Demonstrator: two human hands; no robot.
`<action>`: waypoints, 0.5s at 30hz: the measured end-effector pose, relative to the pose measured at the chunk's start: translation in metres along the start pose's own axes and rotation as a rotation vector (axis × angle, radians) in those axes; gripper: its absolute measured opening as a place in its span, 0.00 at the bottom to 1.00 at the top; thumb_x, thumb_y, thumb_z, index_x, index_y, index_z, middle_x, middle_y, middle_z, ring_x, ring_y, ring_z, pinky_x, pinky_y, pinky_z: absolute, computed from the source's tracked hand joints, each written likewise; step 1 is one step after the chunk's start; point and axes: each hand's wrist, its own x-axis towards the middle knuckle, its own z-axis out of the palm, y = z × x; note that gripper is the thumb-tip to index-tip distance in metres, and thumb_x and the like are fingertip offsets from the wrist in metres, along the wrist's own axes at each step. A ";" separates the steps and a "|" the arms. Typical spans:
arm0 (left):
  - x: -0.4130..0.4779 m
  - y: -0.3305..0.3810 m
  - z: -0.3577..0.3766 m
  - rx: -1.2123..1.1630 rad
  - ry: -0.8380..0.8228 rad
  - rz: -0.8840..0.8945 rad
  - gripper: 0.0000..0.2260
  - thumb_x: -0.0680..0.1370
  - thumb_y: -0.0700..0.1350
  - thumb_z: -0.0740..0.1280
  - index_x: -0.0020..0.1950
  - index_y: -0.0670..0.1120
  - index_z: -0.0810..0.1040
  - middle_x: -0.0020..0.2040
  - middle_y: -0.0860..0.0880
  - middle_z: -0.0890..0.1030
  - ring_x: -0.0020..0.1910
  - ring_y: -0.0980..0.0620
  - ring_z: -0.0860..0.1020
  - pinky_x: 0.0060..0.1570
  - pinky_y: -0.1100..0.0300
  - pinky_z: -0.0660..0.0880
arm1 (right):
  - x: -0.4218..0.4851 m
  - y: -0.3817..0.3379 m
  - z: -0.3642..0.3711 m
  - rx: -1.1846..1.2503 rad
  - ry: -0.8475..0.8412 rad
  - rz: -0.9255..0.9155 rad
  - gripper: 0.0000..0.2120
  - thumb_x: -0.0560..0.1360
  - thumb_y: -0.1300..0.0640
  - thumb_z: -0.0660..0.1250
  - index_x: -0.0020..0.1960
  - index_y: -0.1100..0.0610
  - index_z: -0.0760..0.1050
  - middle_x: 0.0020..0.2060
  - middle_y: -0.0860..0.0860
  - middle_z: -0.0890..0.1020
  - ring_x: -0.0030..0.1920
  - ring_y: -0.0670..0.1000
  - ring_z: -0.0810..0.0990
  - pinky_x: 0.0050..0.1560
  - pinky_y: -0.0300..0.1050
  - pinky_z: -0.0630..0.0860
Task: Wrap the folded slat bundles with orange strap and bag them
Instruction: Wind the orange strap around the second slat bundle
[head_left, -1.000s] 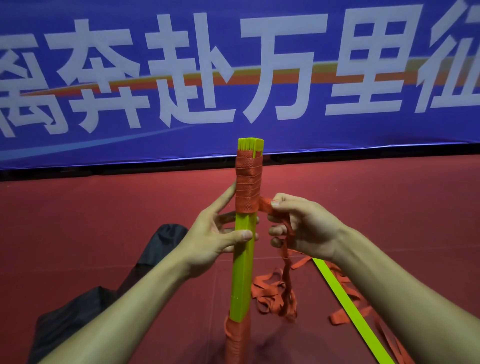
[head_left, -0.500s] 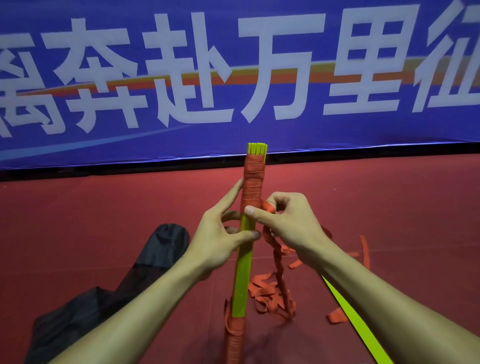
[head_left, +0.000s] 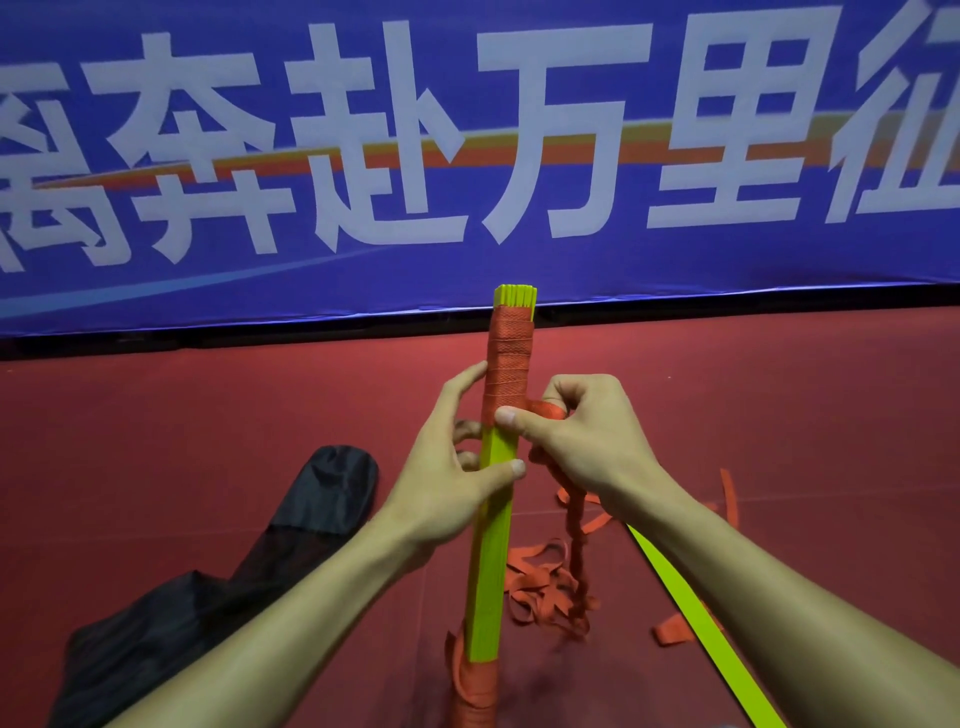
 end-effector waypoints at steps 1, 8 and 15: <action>0.000 0.000 -0.001 -0.031 -0.020 -0.015 0.42 0.72 0.25 0.70 0.73 0.63 0.65 0.55 0.41 0.80 0.36 0.57 0.77 0.40 0.61 0.78 | 0.000 -0.001 0.000 0.009 -0.001 -0.002 0.24 0.66 0.52 0.79 0.28 0.54 0.64 0.22 0.55 0.75 0.24 0.54 0.79 0.30 0.51 0.74; 0.002 0.006 -0.006 -0.051 0.020 -0.011 0.44 0.69 0.26 0.74 0.72 0.63 0.64 0.53 0.43 0.81 0.36 0.53 0.82 0.38 0.61 0.79 | 0.001 0.004 -0.004 -0.043 0.025 -0.043 0.24 0.65 0.43 0.76 0.27 0.54 0.64 0.21 0.52 0.71 0.25 0.56 0.72 0.30 0.50 0.72; 0.000 0.007 -0.004 -0.012 0.043 0.009 0.43 0.68 0.29 0.77 0.69 0.64 0.62 0.52 0.42 0.81 0.38 0.45 0.84 0.39 0.54 0.83 | -0.001 -0.001 -0.001 0.078 -0.043 -0.039 0.19 0.72 0.53 0.74 0.31 0.57 0.67 0.24 0.57 0.75 0.26 0.52 0.75 0.37 0.59 0.79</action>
